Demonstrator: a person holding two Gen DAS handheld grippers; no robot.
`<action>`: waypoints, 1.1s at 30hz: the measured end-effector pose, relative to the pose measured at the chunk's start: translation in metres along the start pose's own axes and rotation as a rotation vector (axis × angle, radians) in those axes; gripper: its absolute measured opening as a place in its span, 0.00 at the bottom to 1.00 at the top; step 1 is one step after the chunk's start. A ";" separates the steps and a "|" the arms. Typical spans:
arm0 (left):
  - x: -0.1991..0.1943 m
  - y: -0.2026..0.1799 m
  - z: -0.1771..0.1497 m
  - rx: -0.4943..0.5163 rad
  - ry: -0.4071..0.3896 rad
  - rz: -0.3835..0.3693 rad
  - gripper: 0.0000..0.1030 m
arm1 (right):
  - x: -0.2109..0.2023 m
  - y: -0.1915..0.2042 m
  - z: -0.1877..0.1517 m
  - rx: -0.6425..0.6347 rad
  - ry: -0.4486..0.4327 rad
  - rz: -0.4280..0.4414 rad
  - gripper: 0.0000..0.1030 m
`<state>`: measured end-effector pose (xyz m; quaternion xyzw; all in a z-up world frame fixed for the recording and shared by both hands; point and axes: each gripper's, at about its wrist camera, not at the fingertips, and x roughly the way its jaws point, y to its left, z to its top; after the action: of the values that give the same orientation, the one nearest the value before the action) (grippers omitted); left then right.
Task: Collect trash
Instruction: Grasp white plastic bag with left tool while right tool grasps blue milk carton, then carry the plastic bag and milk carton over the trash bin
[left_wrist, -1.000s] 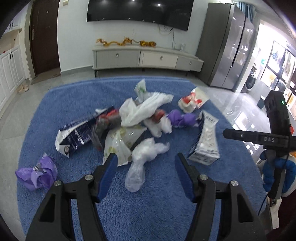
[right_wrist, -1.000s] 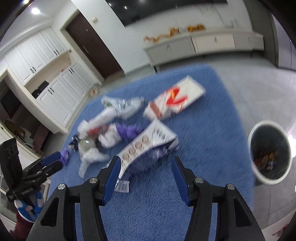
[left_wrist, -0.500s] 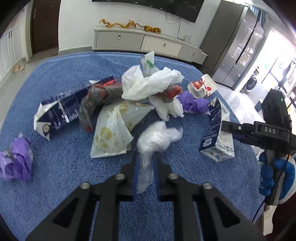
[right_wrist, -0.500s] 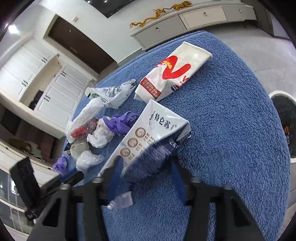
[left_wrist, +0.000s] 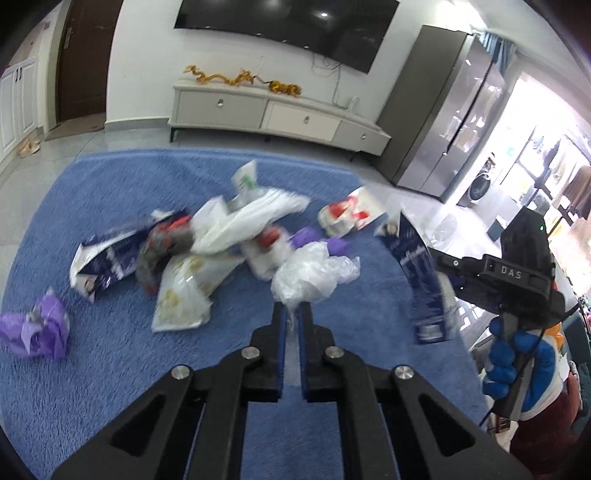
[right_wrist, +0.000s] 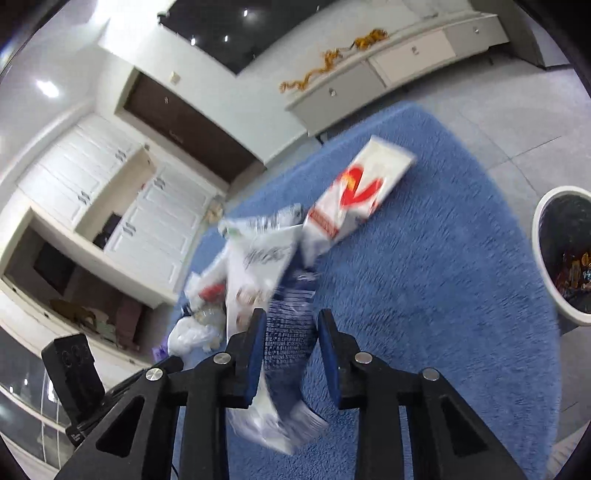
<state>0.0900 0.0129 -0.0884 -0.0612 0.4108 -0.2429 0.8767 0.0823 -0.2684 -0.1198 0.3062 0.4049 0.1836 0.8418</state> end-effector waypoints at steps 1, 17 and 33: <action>0.001 -0.006 0.005 0.002 -0.001 -0.013 0.05 | -0.008 -0.004 0.002 0.009 -0.023 0.003 0.25; 0.079 -0.127 0.090 0.120 0.046 -0.172 0.05 | -0.091 -0.080 0.035 0.192 -0.306 -0.088 0.24; 0.271 -0.266 0.101 0.218 0.308 -0.222 0.05 | -0.124 -0.234 0.054 0.452 -0.454 -0.572 0.24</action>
<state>0.2134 -0.3580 -0.1282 0.0269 0.5017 -0.3875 0.7729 0.0650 -0.5318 -0.1785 0.3911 0.3079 -0.2226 0.8383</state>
